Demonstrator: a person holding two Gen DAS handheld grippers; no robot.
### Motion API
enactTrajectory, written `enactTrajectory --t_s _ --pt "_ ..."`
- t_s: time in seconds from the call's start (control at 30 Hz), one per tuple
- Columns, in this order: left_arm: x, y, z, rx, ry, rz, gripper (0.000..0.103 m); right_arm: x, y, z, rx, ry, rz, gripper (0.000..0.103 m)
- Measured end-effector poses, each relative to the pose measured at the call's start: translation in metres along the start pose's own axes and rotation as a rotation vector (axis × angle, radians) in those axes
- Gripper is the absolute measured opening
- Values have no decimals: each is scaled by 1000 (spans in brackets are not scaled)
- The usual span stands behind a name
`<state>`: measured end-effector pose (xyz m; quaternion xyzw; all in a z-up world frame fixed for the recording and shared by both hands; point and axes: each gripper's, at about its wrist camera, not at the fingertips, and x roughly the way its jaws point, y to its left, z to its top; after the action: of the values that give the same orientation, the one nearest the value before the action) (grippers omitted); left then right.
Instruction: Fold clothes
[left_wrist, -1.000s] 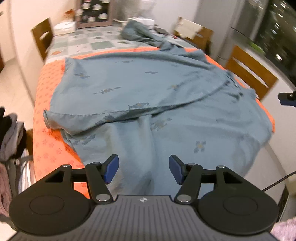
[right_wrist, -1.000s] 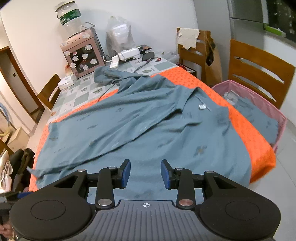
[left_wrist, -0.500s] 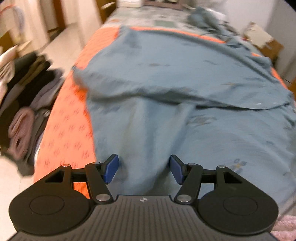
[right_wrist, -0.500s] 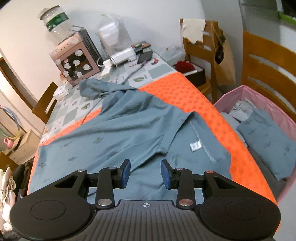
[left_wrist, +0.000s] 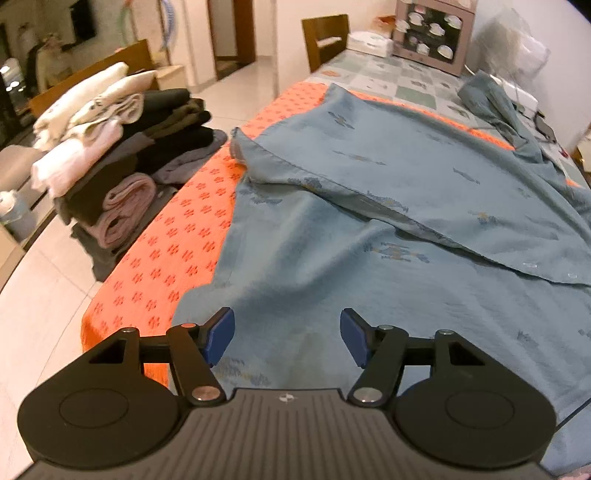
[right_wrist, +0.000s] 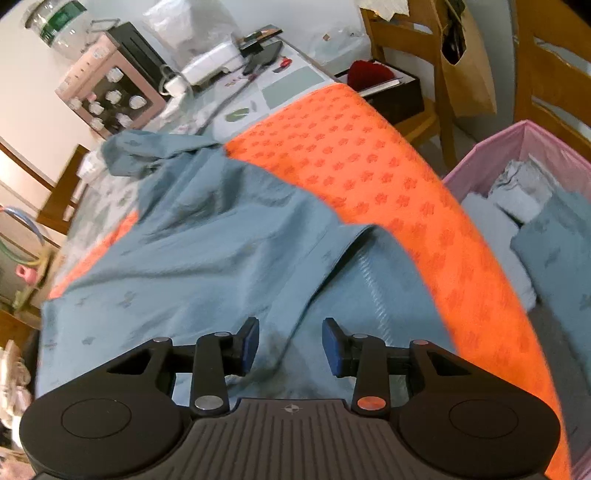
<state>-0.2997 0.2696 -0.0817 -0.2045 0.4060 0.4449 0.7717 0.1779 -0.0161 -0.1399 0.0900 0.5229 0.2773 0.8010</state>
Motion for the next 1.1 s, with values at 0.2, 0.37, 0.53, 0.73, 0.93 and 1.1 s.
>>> enactTrajectory --t_s 0.2,0.37,0.53,0.73,0.93,1.1 --pt "-9 -5 -1 -29 -25 50 72 15 -2 12 -54 -22 20 38" --pt "4 -1 12 -53 -58 102 72 14 2 21 -97 -38 53 3" --pt "32 12 40 -121 -81 127 72 -11 5 39 -127 -112 18 3" --pt "68 24 73 -146 -83 115 64 -7 8 49 -137 -109 -34 3" --pt "107 41 96 -204 -73 64 61 0 13 47 -130 -94 -74 3" --pt "121 41 96 -212 -82 18 5 0 18 47 -148 -86 -92 3"
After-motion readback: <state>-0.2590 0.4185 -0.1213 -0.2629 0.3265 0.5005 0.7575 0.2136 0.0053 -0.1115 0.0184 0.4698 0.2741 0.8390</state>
